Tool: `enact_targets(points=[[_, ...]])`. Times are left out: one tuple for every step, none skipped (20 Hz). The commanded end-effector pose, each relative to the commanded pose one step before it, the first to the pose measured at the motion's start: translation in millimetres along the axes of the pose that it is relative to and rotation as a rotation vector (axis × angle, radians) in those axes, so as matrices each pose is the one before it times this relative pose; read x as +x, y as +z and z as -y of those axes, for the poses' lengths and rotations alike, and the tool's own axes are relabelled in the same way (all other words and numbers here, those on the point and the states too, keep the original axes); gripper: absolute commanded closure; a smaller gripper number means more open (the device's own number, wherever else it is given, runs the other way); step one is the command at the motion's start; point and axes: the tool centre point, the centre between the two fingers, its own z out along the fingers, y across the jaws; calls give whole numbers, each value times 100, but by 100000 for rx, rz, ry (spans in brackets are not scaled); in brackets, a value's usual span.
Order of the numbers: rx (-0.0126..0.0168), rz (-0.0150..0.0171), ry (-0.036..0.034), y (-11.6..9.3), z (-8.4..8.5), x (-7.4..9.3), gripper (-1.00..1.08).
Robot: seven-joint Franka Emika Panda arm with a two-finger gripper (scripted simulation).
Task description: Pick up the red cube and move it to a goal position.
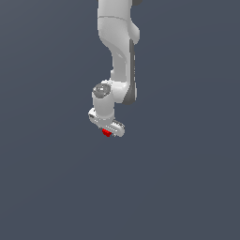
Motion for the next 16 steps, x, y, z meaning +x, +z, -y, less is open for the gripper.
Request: enact_targets(points=[[-18, 3, 3002, 768, -469, -353, -92], [-2, 39, 720, 203, -113, -92, -92], [10, 35, 534, 155, -77, -71, -92], [23, 31, 350, 108, -42, -48, -92], [36, 27, 163, 61, -5, -27, -92], [61, 30, -14, 15, 27, -3, -92], [51, 16, -175, -28, 57, 16, -92], [23, 6, -95, -18, 27, 8, -92], [0, 0, 0, 0, 0, 0, 108], [0, 0, 0, 0, 0, 0, 108], [0, 0, 0, 0, 0, 0, 108], [0, 0, 0, 0, 0, 0, 108], [0, 0, 0, 0, 0, 0, 108], [0, 0, 0, 0, 0, 0, 108], [0, 0, 0, 0, 0, 0, 108], [0, 0, 0, 0, 0, 0, 108]])
